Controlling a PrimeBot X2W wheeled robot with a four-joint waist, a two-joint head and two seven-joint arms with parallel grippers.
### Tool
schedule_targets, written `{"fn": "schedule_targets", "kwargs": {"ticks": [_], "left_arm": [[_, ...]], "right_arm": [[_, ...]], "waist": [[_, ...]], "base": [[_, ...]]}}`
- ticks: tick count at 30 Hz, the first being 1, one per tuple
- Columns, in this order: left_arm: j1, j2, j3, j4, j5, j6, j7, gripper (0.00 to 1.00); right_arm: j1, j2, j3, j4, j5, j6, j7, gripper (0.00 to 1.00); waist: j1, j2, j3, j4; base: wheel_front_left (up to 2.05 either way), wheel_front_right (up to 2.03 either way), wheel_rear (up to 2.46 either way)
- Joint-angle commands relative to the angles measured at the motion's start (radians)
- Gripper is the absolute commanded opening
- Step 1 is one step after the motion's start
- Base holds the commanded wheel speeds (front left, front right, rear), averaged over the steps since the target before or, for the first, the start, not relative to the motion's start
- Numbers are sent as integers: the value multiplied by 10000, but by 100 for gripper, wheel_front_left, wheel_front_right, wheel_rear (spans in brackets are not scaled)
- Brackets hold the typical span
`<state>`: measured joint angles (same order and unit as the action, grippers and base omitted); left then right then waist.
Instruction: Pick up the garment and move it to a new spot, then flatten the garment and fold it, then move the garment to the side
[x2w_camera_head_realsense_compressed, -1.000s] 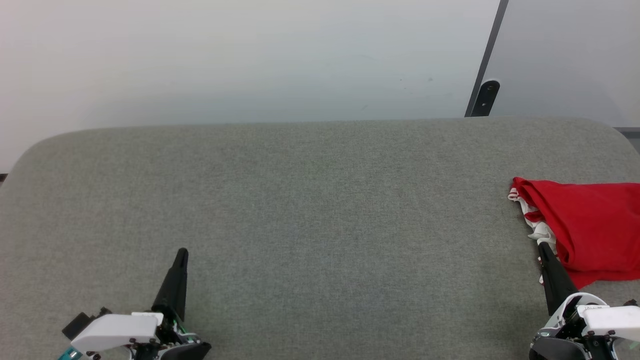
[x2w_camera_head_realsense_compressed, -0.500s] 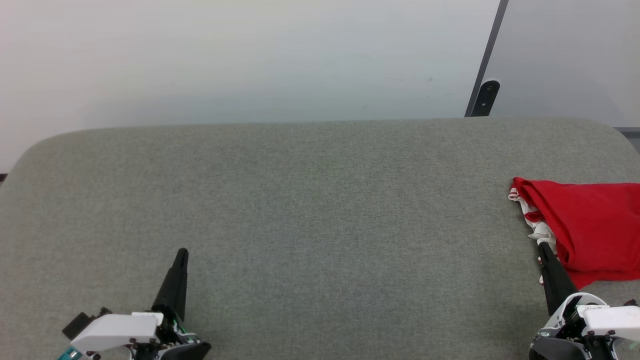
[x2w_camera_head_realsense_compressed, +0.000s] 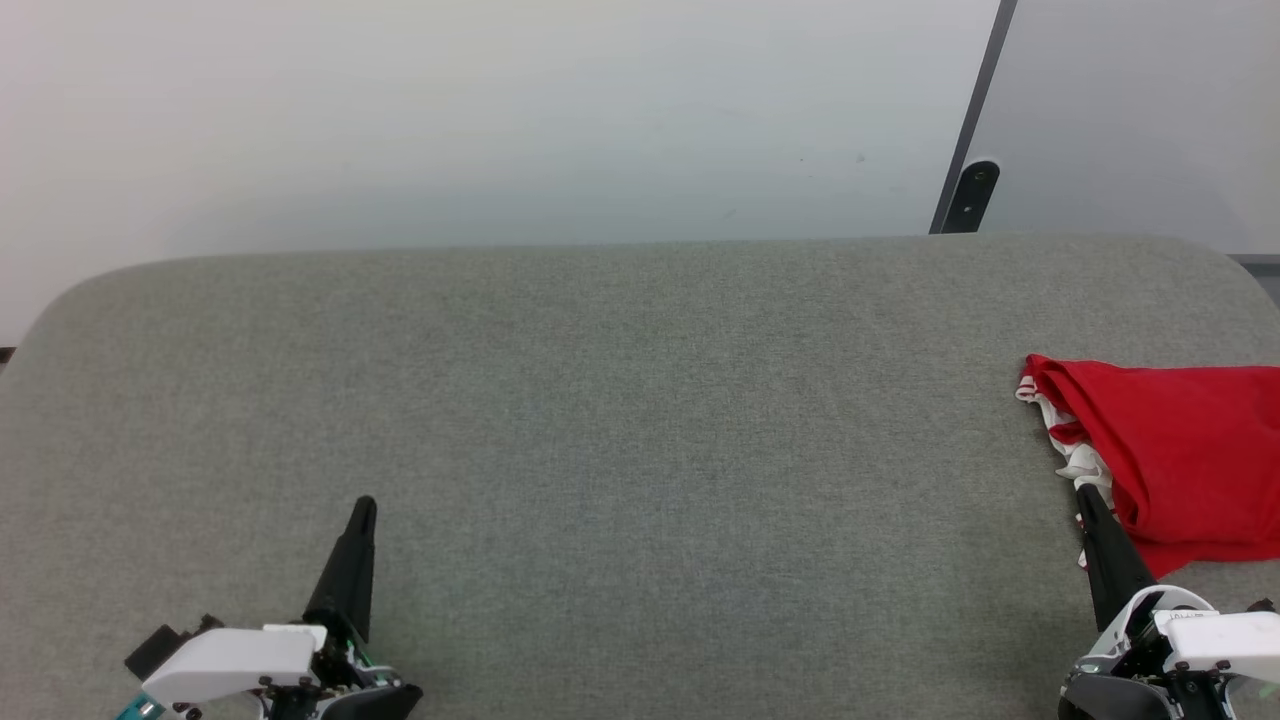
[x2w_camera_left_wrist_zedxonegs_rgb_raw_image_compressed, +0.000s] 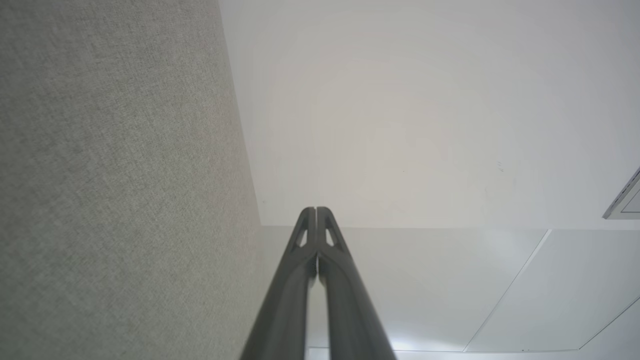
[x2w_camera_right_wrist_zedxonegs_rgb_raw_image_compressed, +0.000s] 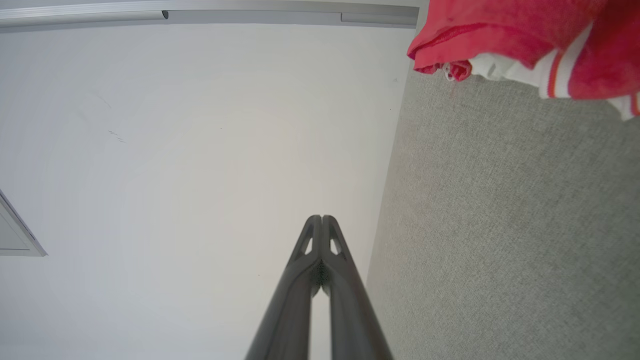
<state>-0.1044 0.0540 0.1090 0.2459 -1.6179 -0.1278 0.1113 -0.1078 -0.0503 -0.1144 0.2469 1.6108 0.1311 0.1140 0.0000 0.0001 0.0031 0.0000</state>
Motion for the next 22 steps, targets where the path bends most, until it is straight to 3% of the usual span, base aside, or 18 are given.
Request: {"fn": "schedule_targets", "kwargs": {"ticks": [1,22], "left_arm": [[-110,-13,37,16,40,-62,26,0],[-111,-22,50,16,58,-63,24,0]], "right_arm": [[-40,22,-1,4,40,-7,-28,0],[-40,22,0,4,41,-7,-28,0]], "waist": [[0,-1,0,0],[0,-1,0,0]], "base": [[0,0,0],[0,0,0]]}}
